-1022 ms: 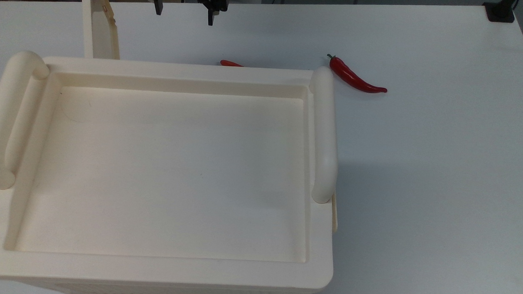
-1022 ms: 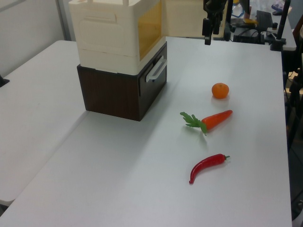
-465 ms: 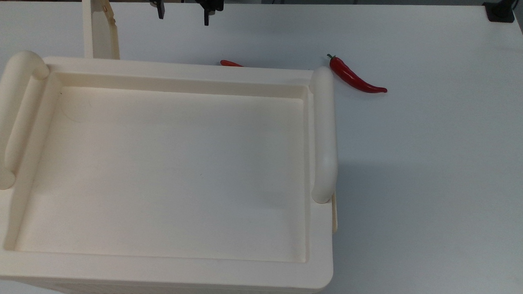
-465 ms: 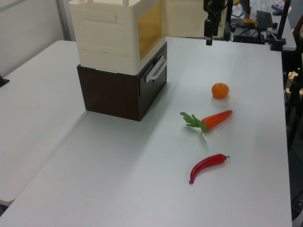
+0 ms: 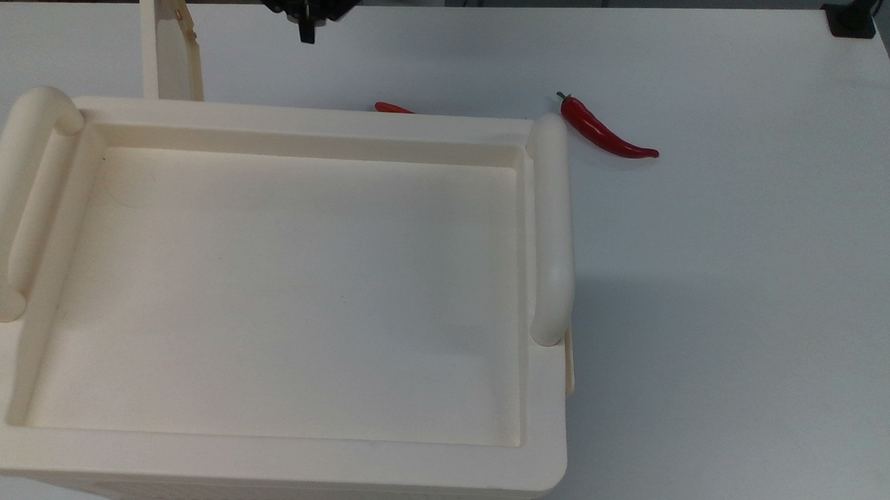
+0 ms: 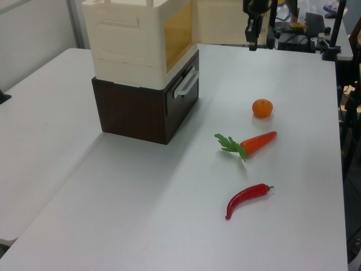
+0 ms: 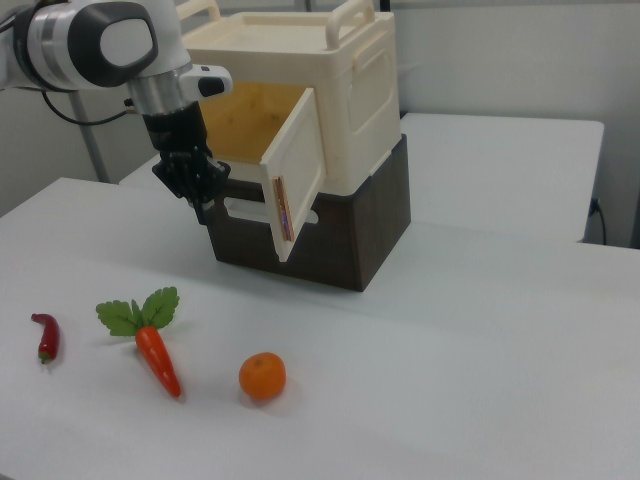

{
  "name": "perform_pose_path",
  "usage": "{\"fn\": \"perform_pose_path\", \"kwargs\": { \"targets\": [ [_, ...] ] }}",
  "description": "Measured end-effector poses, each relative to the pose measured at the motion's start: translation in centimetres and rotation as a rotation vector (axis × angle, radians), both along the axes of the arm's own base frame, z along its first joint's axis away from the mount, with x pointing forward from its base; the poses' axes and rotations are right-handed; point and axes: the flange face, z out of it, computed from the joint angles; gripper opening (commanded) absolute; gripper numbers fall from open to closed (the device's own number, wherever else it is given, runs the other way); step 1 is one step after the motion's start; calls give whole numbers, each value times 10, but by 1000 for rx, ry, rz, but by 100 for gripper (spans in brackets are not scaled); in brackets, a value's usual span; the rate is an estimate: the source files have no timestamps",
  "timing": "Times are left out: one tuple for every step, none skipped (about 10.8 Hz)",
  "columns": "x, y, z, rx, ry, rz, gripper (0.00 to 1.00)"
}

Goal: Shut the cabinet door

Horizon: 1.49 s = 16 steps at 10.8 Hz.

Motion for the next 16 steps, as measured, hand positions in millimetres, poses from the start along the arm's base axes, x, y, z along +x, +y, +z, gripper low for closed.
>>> {"fn": "perform_pose_path", "kwargs": {
  "targets": [
    [0, 0, 0, 0, 0, 0, 0],
    [0, 0, 0, 0, 0, 1, 0],
    [0, 0, 2, 0, -4, 0, 0],
    [0, -2, 7, 1, -15, -2, 0],
    [-1, -5, 19, 2, -39, -7, 0],
    [-1, -9, 36, 3, -73, -14, 0],
    [-3, -15, 55, 3, -114, -23, 0],
    [-5, -22, 75, 3, -156, -35, 0],
    [-7, -31, 92, 2, -190, -49, 0],
    [-9, -40, 107, 0, -225, -64, 0],
    [-9, -49, 121, -4, -278, -78, 0],
    [-7, -60, 133, -10, -335, -92, 0],
    [-6, -72, 140, -16, -381, -109, 0],
    [-6, -85, 144, -23, -415, -127, 0],
    [-6, -99, 146, -29, -436, -148, 0],
    [-6, -111, 146, -28, -447, -170, 0]
  ]
}}
